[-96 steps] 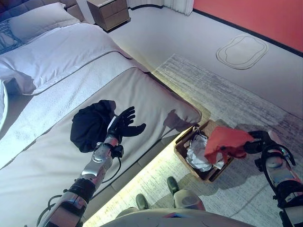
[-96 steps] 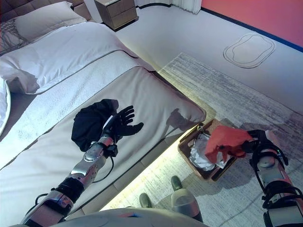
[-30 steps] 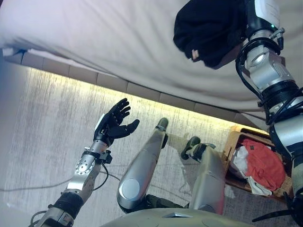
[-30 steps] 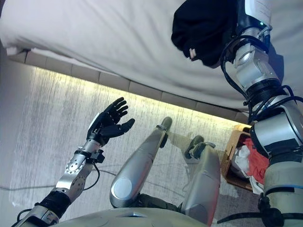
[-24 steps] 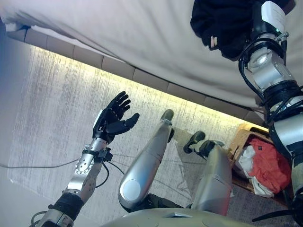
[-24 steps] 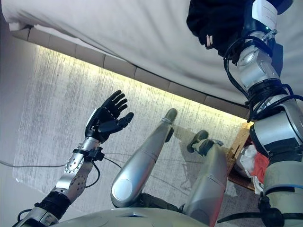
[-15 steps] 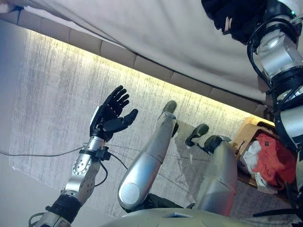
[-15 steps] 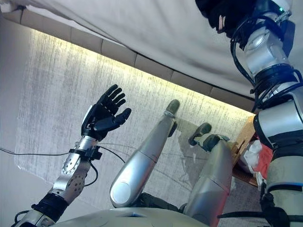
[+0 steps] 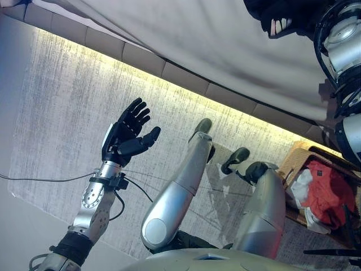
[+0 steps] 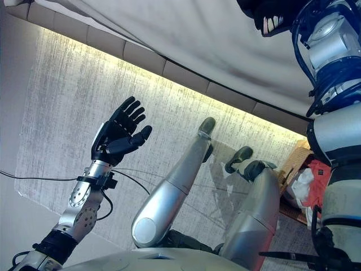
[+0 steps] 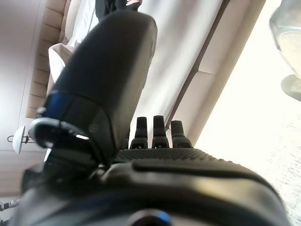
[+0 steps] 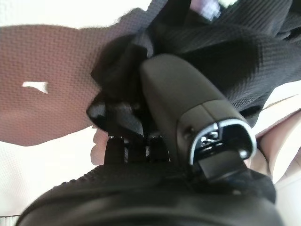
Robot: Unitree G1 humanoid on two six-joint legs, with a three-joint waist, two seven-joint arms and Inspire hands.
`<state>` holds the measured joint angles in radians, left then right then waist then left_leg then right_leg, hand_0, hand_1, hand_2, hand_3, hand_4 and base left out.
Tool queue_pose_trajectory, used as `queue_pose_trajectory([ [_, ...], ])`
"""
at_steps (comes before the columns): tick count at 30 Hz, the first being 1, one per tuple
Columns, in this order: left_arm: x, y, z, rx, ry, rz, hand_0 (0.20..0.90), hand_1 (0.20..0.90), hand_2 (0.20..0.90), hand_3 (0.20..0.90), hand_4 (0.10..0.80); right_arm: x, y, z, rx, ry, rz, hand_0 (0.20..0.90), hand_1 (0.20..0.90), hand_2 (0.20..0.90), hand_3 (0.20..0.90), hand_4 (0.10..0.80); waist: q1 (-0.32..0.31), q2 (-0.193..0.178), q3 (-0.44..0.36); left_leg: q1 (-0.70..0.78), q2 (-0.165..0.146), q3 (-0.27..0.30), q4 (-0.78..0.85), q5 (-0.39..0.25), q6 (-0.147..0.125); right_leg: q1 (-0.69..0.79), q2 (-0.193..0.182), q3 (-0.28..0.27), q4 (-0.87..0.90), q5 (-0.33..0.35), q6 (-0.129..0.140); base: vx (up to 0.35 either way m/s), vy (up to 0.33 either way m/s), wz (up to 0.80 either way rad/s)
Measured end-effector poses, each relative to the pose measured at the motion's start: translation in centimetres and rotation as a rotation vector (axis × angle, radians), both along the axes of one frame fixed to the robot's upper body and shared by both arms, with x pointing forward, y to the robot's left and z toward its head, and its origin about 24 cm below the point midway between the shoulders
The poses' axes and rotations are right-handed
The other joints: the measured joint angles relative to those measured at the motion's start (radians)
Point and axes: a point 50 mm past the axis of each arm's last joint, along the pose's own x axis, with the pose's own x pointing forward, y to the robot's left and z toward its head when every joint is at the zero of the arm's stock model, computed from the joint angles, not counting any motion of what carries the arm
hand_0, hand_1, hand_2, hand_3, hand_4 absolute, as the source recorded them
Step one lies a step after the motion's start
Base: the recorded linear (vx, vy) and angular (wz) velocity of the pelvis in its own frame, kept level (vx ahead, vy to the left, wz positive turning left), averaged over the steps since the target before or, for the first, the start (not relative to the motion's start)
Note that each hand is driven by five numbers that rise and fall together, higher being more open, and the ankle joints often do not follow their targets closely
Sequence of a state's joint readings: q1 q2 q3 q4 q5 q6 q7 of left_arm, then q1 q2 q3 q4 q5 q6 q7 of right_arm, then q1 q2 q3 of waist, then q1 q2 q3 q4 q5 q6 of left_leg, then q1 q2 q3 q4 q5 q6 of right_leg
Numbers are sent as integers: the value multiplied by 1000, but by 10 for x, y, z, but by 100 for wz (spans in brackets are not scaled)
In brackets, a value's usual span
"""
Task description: Pick up the clothes from the bed and place them into the basket
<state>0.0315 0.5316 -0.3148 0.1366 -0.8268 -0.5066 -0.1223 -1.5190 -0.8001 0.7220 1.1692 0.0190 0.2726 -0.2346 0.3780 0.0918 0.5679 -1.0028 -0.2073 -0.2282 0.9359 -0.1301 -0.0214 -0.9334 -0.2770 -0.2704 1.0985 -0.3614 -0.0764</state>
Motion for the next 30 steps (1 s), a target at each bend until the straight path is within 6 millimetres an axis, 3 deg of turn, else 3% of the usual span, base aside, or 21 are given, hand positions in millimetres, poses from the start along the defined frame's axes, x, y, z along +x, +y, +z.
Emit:
queue_pose_trajectory([
  [9,-1,5,1,29,4,-5,900,900,900,900,800,4,-3,-22,3,72,13,300,300,300,200,100,-8,0,0,185,21,31,-85,3,8,176,12,20,-101,3,4,-3,16,-9],
  [15,3,4,3,31,1,-4,900,900,900,900,800,6,-5,-46,-5,138,54,300,300,300,200,100,-44,-2,0,444,54,79,-269,36,44,410,33,44,-300,72,57,26,26,-28],
  [23,19,2,10,67,8,48,900,900,900,900,800,-3,-21,-38,19,104,109,300,300,300,200,100,-114,-22,-7,741,95,127,-577,133,45,674,85,71,-621,209,101,58,9,-30],
  [28,22,4,9,108,28,49,900,900,900,900,800,-22,-46,-31,66,27,137,300,300,300,200,100,-162,-71,-39,927,120,154,-784,186,38,843,130,97,-851,295,128,91,-15,-28],
  [30,19,6,4,133,50,51,900,900,900,900,800,-27,-52,-42,50,38,149,300,300,300,200,100,-196,-108,-121,936,129,172,-840,192,37,855,143,109,-930,322,135,25,-16,-32],
])
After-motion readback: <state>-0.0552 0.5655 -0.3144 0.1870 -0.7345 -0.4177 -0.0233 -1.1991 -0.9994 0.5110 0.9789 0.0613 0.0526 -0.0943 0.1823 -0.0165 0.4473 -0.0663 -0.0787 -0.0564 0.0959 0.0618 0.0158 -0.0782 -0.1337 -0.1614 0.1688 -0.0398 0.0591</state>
